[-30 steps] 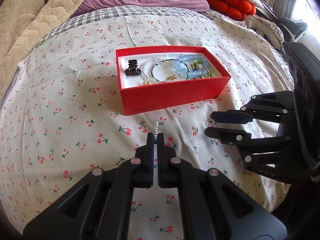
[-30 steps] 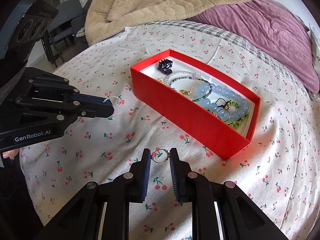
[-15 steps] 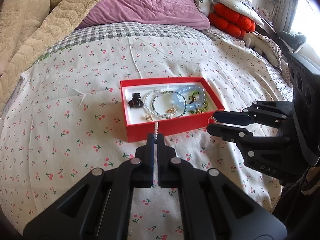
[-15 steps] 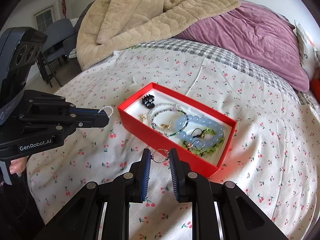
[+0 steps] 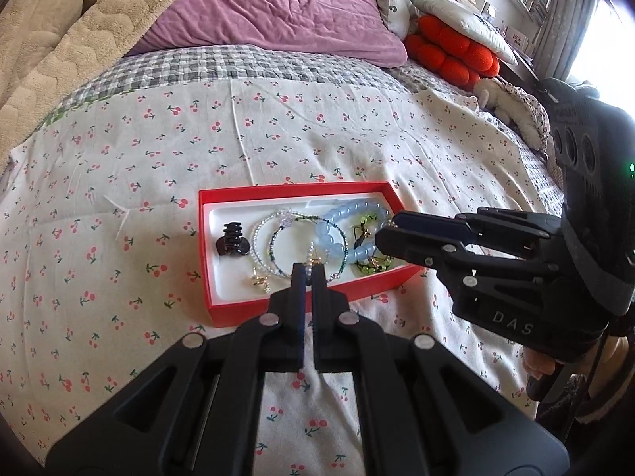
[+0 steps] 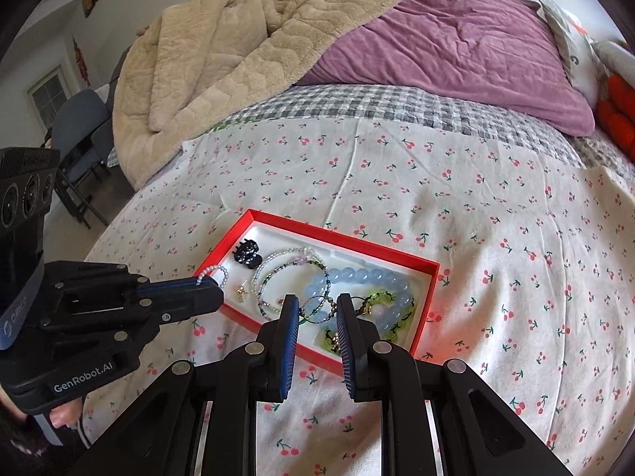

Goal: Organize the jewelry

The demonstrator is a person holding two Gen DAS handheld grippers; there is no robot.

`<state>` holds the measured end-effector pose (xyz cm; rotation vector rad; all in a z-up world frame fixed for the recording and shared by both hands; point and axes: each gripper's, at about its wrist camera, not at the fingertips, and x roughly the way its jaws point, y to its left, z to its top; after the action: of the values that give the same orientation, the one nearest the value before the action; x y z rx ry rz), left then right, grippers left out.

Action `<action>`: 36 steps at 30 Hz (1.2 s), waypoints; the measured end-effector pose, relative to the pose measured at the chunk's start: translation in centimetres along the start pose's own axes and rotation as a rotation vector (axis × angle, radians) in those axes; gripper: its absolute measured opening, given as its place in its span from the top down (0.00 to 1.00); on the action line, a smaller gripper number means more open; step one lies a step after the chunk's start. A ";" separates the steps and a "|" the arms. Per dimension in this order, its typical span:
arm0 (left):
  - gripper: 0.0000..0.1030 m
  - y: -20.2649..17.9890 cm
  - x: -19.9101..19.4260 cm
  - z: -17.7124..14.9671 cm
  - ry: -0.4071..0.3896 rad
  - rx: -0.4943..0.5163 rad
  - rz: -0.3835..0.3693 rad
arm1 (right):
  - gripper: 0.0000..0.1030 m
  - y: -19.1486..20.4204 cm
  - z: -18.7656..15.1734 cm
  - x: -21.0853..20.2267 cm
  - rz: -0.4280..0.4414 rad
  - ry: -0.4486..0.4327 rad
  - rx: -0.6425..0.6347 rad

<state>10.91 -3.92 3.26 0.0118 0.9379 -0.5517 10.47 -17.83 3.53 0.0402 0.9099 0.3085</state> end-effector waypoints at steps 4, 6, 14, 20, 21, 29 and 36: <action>0.97 0.3 1.2 0.3 0.007 -0.014 -0.005 | 0.81 -1.1 0.2 0.7 0.004 0.016 0.052; 0.97 0.6 1.8 0.5 0.015 -0.023 -0.004 | 0.81 -1.6 0.3 1.0 0.007 0.021 0.073; 0.97 0.6 2.7 0.9 0.014 -0.031 -0.009 | 0.80 -2.8 0.5 1.7 0.036 0.027 0.135; 0.64 -0.2 1.9 1.0 -0.001 0.015 0.017 | 0.54 -3.6 0.8 1.0 0.071 0.017 0.191; 0.59 -0.3 1.7 1.0 -0.007 0.025 0.027 | 0.44 -3.6 0.8 0.8 0.064 0.011 0.191; 0.33 0.8 -0.6 -0.5 -0.005 -0.046 0.132 | 0.36 -3.1 0.5 -1.9 0.025 -0.036 0.184; 0.06 0.4 -3.3 -2.8 0.016 -0.112 0.277 | 0.11 -0.7 -1.9 -4.1 -0.144 0.018 0.134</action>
<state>7.39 -1.40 4.01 0.0450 0.9625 -0.2433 6.77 -19.87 5.42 0.0947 0.9448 0.1137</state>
